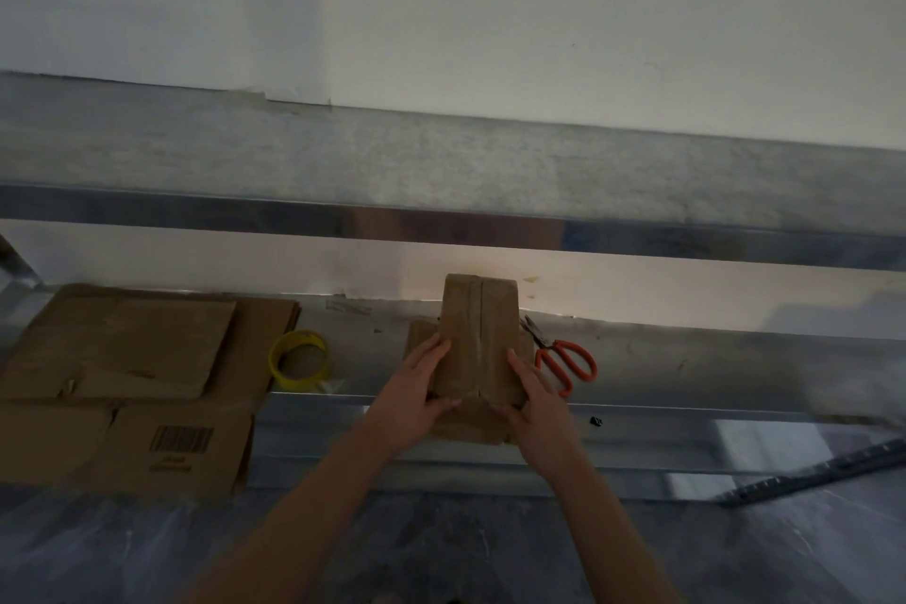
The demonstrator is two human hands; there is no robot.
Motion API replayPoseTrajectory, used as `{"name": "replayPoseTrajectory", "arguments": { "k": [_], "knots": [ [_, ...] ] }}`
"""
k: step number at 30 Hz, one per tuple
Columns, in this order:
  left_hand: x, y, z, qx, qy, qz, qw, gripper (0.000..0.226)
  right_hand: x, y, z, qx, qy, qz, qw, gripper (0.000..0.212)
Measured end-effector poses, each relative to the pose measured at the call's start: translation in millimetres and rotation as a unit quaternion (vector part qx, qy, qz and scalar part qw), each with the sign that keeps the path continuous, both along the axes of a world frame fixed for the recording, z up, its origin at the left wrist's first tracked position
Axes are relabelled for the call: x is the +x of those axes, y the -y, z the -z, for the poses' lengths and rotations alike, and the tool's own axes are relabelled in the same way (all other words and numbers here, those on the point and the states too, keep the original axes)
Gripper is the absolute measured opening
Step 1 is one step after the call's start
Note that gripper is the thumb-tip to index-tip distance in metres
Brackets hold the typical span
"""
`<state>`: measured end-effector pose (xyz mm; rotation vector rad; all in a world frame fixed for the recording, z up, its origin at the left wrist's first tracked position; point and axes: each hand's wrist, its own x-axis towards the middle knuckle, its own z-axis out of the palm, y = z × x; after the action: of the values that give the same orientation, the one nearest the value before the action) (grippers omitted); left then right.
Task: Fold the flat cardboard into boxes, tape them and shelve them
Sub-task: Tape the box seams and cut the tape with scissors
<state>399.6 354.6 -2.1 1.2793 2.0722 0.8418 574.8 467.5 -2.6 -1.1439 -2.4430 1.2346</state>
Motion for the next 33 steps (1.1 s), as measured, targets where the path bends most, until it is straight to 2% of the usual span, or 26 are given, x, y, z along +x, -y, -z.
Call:
{"name": "replayPoseTrajectory", "arguments": {
  "k": [6, 12, 19, 25, 29, 33],
  "knots": [
    [2, 18, 8, 0.021, -0.032, 0.028, 0.999, 0.084, 11, 14, 9, 0.042, -0.019, -0.011, 0.999, 0.079],
    [1, 28, 2, 0.016, -0.140, 0.095, 0.985, 0.085, 19, 24, 13, 0.078, -0.021, -0.036, 0.996, 0.088],
    [9, 33, 5, 0.004, -0.169, 0.109, 0.980, 0.090, 30, 30, 11, 0.090, -0.018, -0.025, 0.995, 0.092],
    [7, 39, 1, 0.005, -0.213, 0.117, 0.970, 0.092, 31, 34, -5, 0.193, 0.011, -0.047, 0.980, 0.084],
    [-10, 55, -5, 0.014, -0.250, 0.112, 0.962, 0.082, 11, 51, -20, 0.304, -0.009, -0.065, 0.950, 0.065],
    [-56, 89, -3, 0.009, -0.248, 0.108, 0.963, 0.074, -37, 89, -28, 0.363, 0.008, -0.141, 0.921, 0.059]
  ]
}}
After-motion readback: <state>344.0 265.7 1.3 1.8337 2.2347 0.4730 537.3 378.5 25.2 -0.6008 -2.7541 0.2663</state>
